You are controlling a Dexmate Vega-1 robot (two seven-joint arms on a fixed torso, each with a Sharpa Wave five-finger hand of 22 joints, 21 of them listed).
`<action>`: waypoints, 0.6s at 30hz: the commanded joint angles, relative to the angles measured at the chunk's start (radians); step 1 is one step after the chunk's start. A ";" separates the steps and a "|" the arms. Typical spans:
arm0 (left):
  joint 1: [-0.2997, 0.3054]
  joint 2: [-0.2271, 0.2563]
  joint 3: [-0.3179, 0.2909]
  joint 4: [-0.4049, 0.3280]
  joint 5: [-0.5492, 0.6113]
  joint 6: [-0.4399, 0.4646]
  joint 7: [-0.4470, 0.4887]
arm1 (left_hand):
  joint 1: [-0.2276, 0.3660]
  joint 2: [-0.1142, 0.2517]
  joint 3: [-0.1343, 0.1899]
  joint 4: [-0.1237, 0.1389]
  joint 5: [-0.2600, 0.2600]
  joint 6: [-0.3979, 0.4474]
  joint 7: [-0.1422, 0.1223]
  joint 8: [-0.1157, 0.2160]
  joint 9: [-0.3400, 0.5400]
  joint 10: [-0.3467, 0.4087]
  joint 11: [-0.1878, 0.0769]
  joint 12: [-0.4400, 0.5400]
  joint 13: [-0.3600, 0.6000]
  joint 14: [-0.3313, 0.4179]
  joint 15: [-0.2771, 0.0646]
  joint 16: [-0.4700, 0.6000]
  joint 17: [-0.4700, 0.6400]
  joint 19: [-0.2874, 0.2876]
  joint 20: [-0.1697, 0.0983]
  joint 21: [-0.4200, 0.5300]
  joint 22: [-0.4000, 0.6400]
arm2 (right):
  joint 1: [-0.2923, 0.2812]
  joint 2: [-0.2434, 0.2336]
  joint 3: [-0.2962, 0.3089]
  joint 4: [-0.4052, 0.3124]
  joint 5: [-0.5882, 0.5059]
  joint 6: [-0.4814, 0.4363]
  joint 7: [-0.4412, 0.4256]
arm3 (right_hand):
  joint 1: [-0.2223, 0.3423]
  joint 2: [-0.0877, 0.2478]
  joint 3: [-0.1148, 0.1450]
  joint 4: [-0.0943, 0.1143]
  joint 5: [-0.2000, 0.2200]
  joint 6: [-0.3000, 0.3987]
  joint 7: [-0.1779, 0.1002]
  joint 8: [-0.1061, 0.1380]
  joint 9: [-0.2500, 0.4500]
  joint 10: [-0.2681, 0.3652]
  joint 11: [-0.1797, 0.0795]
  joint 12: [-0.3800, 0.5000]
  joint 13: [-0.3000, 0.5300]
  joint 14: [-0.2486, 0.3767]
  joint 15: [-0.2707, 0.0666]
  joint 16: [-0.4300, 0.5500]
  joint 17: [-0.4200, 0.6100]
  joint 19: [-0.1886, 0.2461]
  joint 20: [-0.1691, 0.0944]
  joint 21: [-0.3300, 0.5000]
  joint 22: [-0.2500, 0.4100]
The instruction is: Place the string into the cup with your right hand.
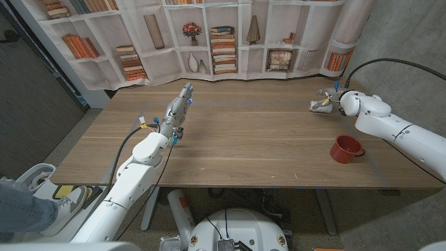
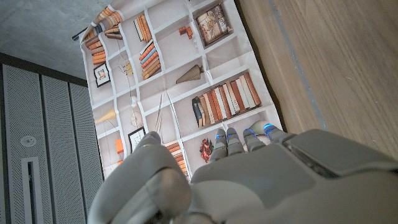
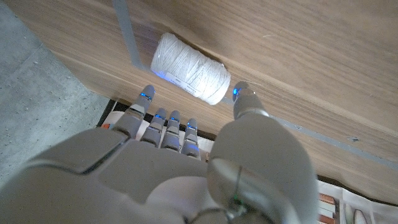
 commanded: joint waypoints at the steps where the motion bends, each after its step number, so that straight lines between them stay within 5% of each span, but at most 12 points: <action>1: 0.000 0.003 0.003 -0.005 0.003 0.014 0.003 | 0.009 0.001 -0.005 0.002 0.000 0.008 0.002 0.002 0.006 0.002 -0.005 -0.003 0.002 0.007 0.001 0.000 0.005 -0.025 -0.015 -0.001 0.005 | 0.026 0.025 -0.017 0.051 -0.003 -0.006 0.004 | 0.014 -0.002 0.008 0.002 0.010 0.016 0.002 0.008 0.002 0.014 0.000 0.010 0.004 0.011 0.000 0.005 0.003 0.011 0.000 -0.004 0.002; 18: -0.014 0.004 0.006 -0.010 0.013 0.041 0.011 | 0.011 0.003 -0.008 0.002 -0.001 0.009 0.003 0.001 0.006 0.003 -0.005 -0.003 0.002 0.007 0.002 0.000 0.005 -0.026 -0.015 -0.001 0.005 | 0.069 0.060 -0.052 0.144 0.001 0.012 0.003 | 0.027 0.001 0.014 0.006 0.012 0.035 -0.001 0.012 0.002 0.025 -0.004 0.014 0.004 0.024 -0.007 0.007 0.004 0.019 -0.005 -0.006 0.002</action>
